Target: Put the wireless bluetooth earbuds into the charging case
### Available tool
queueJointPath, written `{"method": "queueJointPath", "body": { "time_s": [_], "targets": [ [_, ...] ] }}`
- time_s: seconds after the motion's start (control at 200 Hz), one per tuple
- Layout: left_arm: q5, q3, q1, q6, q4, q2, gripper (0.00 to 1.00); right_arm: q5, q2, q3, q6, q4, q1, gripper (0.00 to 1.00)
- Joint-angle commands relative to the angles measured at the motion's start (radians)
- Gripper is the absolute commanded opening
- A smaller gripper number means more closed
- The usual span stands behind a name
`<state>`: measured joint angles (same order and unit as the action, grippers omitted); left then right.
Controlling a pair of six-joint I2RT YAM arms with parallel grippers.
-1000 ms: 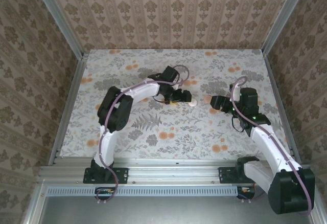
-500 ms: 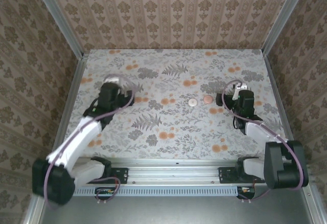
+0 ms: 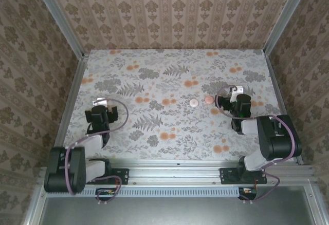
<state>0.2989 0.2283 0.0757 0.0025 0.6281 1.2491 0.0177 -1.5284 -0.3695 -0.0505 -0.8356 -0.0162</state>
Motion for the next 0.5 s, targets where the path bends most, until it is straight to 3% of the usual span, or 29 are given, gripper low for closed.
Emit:
{"method": "queueJointPath", "body": {
  "time_s": [0.0, 0.065, 0.13, 0.185, 0.23, 0.495],
  "targets": [
    [-0.103, 0.061, -0.006, 0.044, 0.325, 0.169, 1.00, 0.040, -0.004, -0.031, 0.025, -0.039, 0.004, 1.00],
    [-0.055, 0.114, 0.023, 0.101, 0.451, 0.343, 1.00, 0.039, -0.003, -0.032, 0.023, -0.030, 0.002, 1.00],
    [-0.086, 0.160, -0.022, 0.009, 0.207, 0.264, 1.00, 0.039, -0.004, -0.034, 0.022, -0.028, 0.002, 1.00],
    [-0.073, 0.143, -0.036, 0.007, 0.314, 0.295, 1.00, 0.036, -0.005, -0.036, 0.022, -0.028, 0.002, 1.00],
    [-0.083, 0.160, -0.034, -0.002, 0.236, 0.277, 1.00, 0.034, -0.006, -0.036, 0.021, -0.028, 0.003, 1.00],
    [-0.095, 0.157, -0.030, 0.008, 0.252, 0.281, 1.00, 0.028, -0.007, -0.037, 0.019, -0.025, 0.003, 1.00]
  ]
}}
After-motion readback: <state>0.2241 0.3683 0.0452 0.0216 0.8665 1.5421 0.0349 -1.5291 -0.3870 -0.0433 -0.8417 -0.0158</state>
